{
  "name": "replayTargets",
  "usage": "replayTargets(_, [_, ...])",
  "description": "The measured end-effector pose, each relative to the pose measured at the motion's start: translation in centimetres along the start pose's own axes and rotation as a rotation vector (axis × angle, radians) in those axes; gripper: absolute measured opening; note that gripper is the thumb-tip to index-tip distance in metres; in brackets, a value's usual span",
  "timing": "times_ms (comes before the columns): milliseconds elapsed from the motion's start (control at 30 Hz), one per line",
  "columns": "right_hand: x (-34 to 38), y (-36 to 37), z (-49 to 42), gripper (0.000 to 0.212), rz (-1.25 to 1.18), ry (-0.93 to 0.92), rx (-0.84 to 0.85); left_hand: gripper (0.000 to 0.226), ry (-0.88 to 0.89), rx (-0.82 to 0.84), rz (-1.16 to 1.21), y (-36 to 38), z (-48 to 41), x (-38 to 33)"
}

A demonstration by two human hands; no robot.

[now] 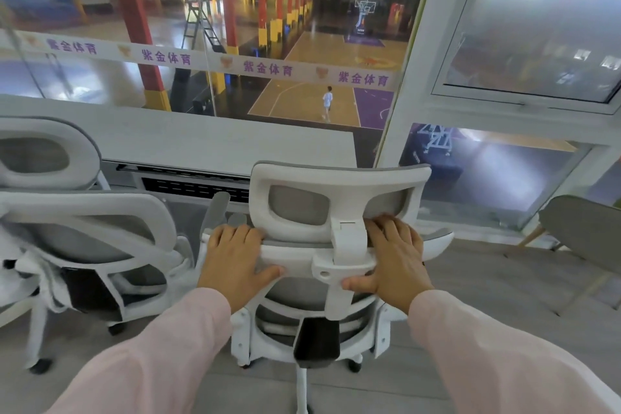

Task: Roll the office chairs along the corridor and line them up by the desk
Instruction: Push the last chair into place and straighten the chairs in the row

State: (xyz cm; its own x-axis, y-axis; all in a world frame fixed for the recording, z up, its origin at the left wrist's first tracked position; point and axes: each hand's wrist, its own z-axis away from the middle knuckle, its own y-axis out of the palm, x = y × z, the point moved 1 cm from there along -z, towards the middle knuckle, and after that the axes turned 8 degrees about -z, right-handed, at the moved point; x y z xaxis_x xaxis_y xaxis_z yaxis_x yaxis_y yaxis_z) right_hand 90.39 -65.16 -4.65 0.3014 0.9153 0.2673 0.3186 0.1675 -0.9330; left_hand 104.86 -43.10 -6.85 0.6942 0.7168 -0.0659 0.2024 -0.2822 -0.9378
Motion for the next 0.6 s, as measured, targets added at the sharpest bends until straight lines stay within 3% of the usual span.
replayTargets(600, [3.8, 2.2, -5.0, 0.115, -0.01, 0.125, -0.004, 0.058, 0.125, 0.086, 0.024, 1.6, -5.7, 6.2])
